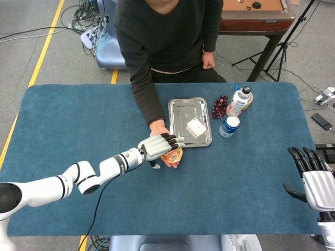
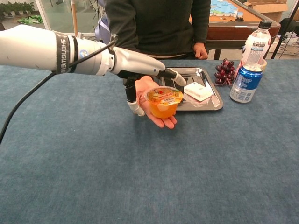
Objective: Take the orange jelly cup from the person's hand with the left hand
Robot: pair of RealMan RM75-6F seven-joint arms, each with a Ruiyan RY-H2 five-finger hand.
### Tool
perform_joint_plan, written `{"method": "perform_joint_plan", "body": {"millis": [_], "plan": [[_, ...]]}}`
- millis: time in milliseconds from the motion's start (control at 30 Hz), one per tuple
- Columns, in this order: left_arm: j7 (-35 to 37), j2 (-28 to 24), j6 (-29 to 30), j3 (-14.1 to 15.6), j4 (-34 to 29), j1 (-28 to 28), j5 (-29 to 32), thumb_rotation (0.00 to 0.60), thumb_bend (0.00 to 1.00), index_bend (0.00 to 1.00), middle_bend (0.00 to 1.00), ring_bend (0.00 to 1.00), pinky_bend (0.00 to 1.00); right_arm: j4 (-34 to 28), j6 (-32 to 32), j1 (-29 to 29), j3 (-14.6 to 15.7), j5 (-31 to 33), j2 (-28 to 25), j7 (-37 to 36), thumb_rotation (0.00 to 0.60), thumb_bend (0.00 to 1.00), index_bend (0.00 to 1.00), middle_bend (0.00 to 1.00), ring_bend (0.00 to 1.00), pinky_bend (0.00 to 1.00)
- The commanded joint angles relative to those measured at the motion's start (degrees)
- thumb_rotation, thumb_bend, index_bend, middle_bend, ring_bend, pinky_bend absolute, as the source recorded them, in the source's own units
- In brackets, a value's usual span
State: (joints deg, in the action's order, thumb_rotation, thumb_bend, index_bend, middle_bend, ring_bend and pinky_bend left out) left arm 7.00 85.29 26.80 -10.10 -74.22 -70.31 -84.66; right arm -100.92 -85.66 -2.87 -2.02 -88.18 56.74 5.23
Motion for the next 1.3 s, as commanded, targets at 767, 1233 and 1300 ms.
{"method": "perform_joint_plan", "body": {"millis": [767,1233,1300], "plan": [[-3.4,8.5,1.7,-0.2,8.8,-3.7,4.9,0.600,0.17,0.34,0.11,0.24,0.51,1.5,-0.9,1.1,0.2,0.3,-0.1,-2.2,0.600,0.17,0.07,0.11,0.00,0.08],[0.5,0.3,9.1,1.3,3.2,1.5,3.2,0.600,0.17,0.45,0.29,0.39,0.66,1.4,-0.8,0.8,-0.1,-0.1,0.0,-2.1,0.600,0.17,0.07,0.11,0.00,0.08],[0.6,-2.4,10.2,1.7,1.6,3.2,3.9,0.600,0.17,0.44,0.29,0.39,0.66,1.1,-0.7,0.6,-0.1,-0.4,0.0,-1.9,0.600,0.17,0.07,0.11,0.00,0.08]]}}
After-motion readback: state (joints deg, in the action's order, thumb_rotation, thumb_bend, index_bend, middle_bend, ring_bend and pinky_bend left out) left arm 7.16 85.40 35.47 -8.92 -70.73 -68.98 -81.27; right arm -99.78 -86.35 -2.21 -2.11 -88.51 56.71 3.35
